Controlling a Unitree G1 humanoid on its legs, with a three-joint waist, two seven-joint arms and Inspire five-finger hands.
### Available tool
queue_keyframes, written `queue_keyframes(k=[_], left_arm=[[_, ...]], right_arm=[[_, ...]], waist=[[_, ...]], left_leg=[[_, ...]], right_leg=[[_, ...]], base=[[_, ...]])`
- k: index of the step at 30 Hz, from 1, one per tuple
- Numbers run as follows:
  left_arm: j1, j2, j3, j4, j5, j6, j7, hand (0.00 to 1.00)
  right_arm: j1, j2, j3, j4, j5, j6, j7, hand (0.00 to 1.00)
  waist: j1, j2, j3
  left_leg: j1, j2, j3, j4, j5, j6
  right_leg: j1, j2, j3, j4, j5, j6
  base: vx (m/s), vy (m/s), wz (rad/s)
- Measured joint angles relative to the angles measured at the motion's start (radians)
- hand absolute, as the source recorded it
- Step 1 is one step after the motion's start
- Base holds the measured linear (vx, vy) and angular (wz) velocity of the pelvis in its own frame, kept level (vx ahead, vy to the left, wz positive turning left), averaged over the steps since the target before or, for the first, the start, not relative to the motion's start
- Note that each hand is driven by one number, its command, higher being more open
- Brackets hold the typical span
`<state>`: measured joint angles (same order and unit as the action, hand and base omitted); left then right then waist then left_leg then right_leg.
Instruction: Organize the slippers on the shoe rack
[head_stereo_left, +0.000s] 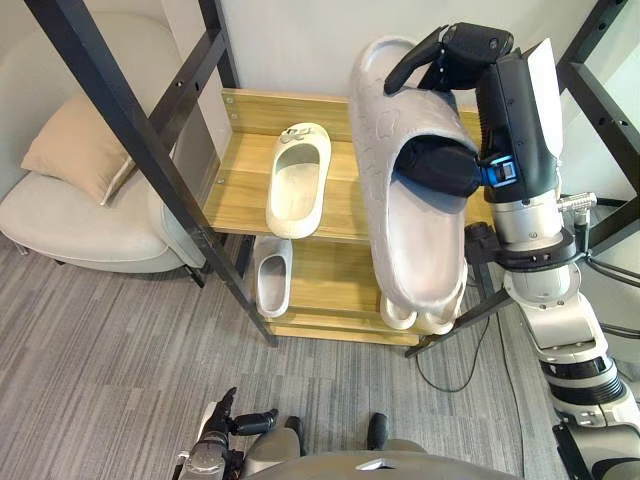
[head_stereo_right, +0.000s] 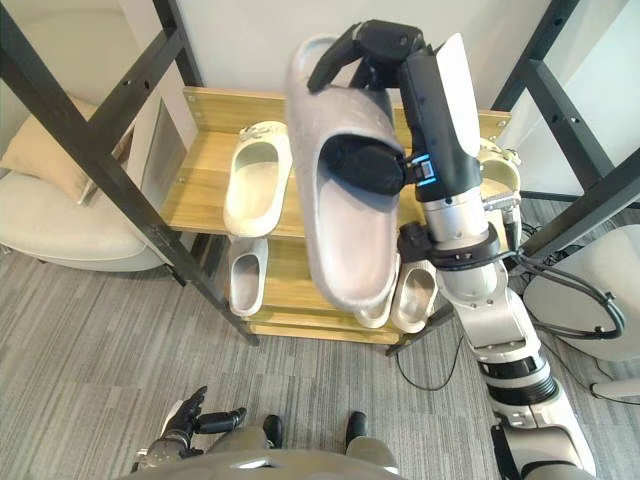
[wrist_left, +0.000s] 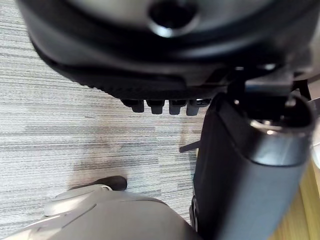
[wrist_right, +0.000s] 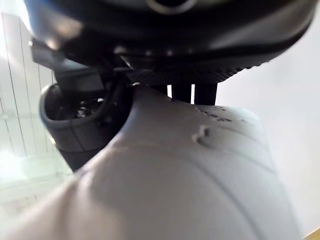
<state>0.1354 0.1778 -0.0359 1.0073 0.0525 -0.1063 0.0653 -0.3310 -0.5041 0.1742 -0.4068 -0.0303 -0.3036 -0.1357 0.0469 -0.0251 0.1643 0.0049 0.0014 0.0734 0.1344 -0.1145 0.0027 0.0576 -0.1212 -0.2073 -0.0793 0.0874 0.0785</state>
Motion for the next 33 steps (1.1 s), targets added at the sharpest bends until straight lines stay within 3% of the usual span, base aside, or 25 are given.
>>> queue_keyframes(k=[4,10,20,22,23,24,25,27,33], left_arm=[[0.001,-0.002,-0.023,0.002,0.0,0.0,0.0,1.0],[-0.008,-0.002,-0.031,0.014,0.0,-0.002,0.0,1.0],[-0.05,0.003,-0.064,0.039,0.002,-0.007,0.0,1.0],[-0.07,0.003,-0.066,0.038,0.001,-0.023,0.001,1.0],[-0.119,0.003,-0.067,0.034,-0.002,-0.028,0.006,1.0],[-0.134,0.003,-0.067,0.031,-0.003,-0.029,0.009,1.0],[-0.172,0.004,-0.066,0.015,-0.016,-0.042,0.02,1.0],[-0.2,0.005,-0.065,0.005,-0.046,-0.053,0.02,1.0],[-0.233,-0.002,-0.054,-0.075,-0.126,-0.083,0.013,1.0]], right_arm=[[0.032,0.035,0.196,0.008,0.107,0.0,0.104,0.0],[0.042,0.061,0.401,0.111,0.191,0.02,0.229,0.0],[0.043,0.05,0.595,0.313,0.221,0.086,0.347,0.0],[0.023,0.038,0.593,0.344,0.193,0.086,0.338,0.0],[-0.018,0.015,0.579,0.367,0.146,0.086,0.309,0.0],[-0.028,0.009,0.572,0.372,0.138,0.086,0.303,0.0],[-0.055,-0.003,0.542,0.387,0.102,0.086,0.276,0.0],[-0.068,-0.016,0.509,0.396,0.061,0.086,0.251,0.0],[-0.091,-0.033,0.379,0.4,-0.077,0.086,0.149,0.0]], waist=[[0.003,0.016,-0.012],[0.017,0.018,-0.015],[0.059,0.017,-0.013],[0.067,0.023,0.016],[0.065,0.036,0.067],[0.065,0.04,0.083],[0.068,0.041,0.139],[0.076,0.045,0.172],[0.078,0.065,0.252]], left_leg=[[0.003,0.001,0.0,0.0,0.0,0.0],[0.009,-0.001,-0.008,-0.002,0.002,0.001],[-0.03,-0.008,-0.06,-0.006,0.022,0.002],[-0.071,-0.005,-0.072,0.038,0.021,0.0],[-0.17,0.003,-0.1,0.15,-0.004,-0.006],[-0.196,0.004,-0.108,0.181,-0.015,-0.007],[-0.27,0.004,-0.12,0.279,-0.05,-0.009],[-0.358,0.005,-0.128,0.378,-0.087,-0.015],[-0.56,0.005,-0.144,0.542,-0.12,-0.018]], right_leg=[[0.003,0.0,0.0,0.0,0.0,0.0],[0.015,-0.001,-0.008,-0.003,-0.002,0.001],[-0.001,-0.005,-0.061,0.003,-0.008,-0.001],[-0.038,-0.009,-0.069,0.056,-0.027,-0.007],[-0.145,-0.02,-0.081,0.211,-0.083,-0.013],[-0.172,-0.024,-0.085,0.255,-0.102,-0.014],[-0.256,-0.045,-0.09,0.395,-0.16,-0.019],[-0.343,-0.06,-0.09,0.51,-0.206,-0.025],[-0.549,-0.106,-0.105,0.714,-0.271,-0.045]], base=[[-0.01,0.0,-0.01],[0.0,-0.001,0.03],[-0.01,-0.009,0.17],[-0.11,0.004,0.21],[-0.16,0.012,0.24],[-0.21,0.007,0.37],[-0.25,-0.011,0.25],[-0.24,-0.022,0.17],[-0.18,-0.057,0.08]])
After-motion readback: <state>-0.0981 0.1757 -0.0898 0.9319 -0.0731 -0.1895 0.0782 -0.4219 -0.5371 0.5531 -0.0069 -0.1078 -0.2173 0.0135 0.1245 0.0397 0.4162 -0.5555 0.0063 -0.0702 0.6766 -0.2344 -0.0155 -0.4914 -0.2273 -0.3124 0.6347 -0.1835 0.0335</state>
